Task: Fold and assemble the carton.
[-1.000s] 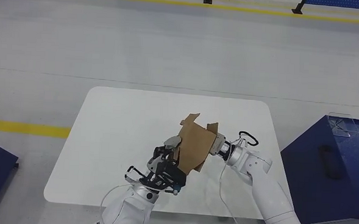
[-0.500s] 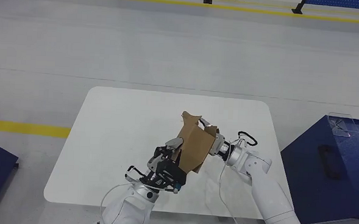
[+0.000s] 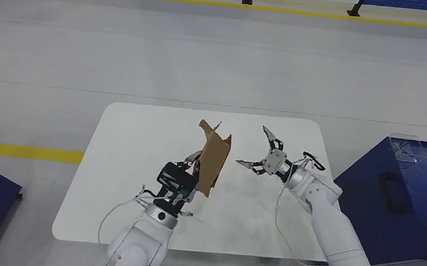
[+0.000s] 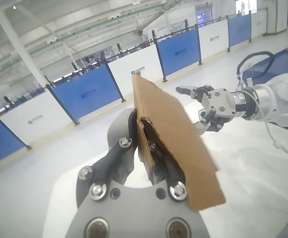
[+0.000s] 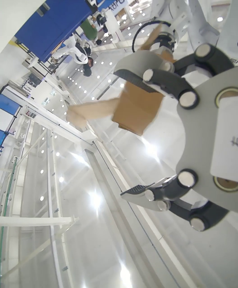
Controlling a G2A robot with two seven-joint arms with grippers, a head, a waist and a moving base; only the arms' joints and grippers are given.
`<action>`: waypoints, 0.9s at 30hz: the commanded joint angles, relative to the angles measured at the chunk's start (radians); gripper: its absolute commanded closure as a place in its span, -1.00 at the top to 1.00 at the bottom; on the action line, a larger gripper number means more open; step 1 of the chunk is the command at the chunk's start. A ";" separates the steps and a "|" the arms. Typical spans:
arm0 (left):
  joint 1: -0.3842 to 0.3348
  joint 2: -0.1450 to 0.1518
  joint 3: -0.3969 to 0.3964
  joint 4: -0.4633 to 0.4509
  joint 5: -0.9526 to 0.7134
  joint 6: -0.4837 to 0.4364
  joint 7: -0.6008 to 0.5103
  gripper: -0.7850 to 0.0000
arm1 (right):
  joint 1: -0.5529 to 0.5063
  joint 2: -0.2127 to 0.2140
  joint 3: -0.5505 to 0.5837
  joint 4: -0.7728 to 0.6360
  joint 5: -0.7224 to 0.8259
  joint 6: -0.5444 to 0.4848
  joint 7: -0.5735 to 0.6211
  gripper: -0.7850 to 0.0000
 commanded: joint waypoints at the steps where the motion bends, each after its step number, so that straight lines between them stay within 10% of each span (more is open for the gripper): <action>1: -0.003 -0.003 -0.046 -0.004 -0.194 -0.020 -0.067 -1.00 | -0.003 0.020 0.064 -0.005 -0.083 -0.018 0.110 1.00; 15: -0.192 -0.020 -0.203 0.266 -1.506 -0.264 -0.672 -1.00 | -0.100 0.055 0.205 -0.190 -0.132 -0.164 0.366 1.00; 27: -0.339 -0.046 -0.094 0.588 -2.050 -0.147 -1.013 -1.00 | -0.140 0.072 0.197 -0.275 -0.292 -0.190 0.492 1.00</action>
